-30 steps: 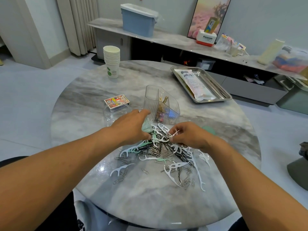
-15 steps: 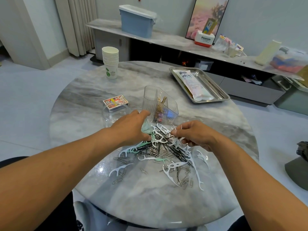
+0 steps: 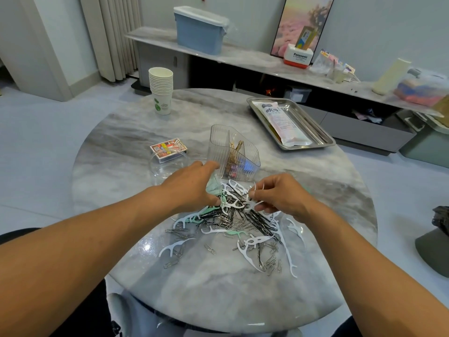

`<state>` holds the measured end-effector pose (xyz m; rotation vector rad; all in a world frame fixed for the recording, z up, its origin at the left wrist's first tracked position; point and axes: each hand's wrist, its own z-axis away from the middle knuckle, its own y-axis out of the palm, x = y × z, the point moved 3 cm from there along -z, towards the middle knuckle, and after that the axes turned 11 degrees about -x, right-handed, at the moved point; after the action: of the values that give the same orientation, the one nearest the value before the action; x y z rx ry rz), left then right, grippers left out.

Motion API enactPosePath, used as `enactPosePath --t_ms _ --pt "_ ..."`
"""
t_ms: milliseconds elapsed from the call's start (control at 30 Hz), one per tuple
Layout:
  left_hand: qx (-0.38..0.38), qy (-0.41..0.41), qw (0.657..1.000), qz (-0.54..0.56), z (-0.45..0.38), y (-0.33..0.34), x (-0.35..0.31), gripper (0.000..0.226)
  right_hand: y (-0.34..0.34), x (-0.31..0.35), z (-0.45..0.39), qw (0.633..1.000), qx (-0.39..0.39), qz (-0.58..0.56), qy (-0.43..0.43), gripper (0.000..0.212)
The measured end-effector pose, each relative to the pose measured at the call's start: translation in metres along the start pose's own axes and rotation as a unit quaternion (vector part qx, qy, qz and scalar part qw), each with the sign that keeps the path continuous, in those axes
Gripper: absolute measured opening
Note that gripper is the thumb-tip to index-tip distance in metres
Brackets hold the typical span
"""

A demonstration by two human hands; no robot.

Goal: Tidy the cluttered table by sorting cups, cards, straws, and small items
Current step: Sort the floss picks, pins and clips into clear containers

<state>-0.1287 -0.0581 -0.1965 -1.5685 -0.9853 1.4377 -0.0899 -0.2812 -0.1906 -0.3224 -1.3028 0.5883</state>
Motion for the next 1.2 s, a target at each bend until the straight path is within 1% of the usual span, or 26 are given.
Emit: enactPosePath --t_ms 167,300,533,567,633,700,767,833,967,1033,1133,1200 --pt "-0.003 0.002 1.0 0.0 0.0 0.0 0.0 0.095 -0.004 0.001 -0.001 0.999 0.011 -0.04 0.035 0.009" --pt "-0.002 0.002 1.0 0.0 0.0 0.002 0.001 0.095 -0.005 -0.001 0.0 0.996 0.024 -0.057 0.069 0.013" --pt "-0.005 0.008 1.0 0.003 0.001 0.001 -0.001 0.095 -0.013 0.007 0.001 0.981 0.025 -0.166 0.1 0.016" --pt "-0.006 0.007 1.0 0.004 0.001 0.001 -0.001 0.095 -0.014 0.006 0.002 0.98 0.029 -0.168 0.102 0.017" --pt "-0.007 0.007 1.0 0.004 0.001 0.001 -0.001 0.095 -0.013 0.004 0.002 0.986 0.03 -0.134 0.092 0.014" --pt "-0.008 0.008 1.0 0.004 0.001 0.001 -0.001 0.095 -0.012 0.003 0.002 0.994 0.02 -0.085 0.071 0.008" --pt "-0.008 0.008 1.0 0.003 0.001 0.001 -0.001 0.095 -0.011 0.002 0.002 0.995 0.008 -0.075 0.06 0.007" --pt "-0.01 0.008 1.0 0.009 0.0 0.001 -0.001 0.095 -0.012 0.006 0.003 0.993 0.006 -0.106 0.059 0.01" --pt "-0.025 0.01 0.998 0.049 -0.001 0.001 -0.002 0.096 -0.012 0.018 0.008 0.967 0.024 -0.24 0.077 0.013" --pt "-0.034 0.021 0.997 0.066 -0.001 0.001 -0.004 0.096 -0.006 0.021 0.01 0.96 0.034 -0.264 0.086 0.016" --pt "-0.043 0.039 0.995 0.08 0.001 0.0 -0.01 0.095 0.008 0.018 0.012 0.967 0.049 -0.233 0.094 0.018" --pt "-0.045 0.051 0.995 0.079 0.003 0.0 -0.014 0.093 0.015 0.016 0.013 0.975 0.05 -0.197 0.087 0.015"
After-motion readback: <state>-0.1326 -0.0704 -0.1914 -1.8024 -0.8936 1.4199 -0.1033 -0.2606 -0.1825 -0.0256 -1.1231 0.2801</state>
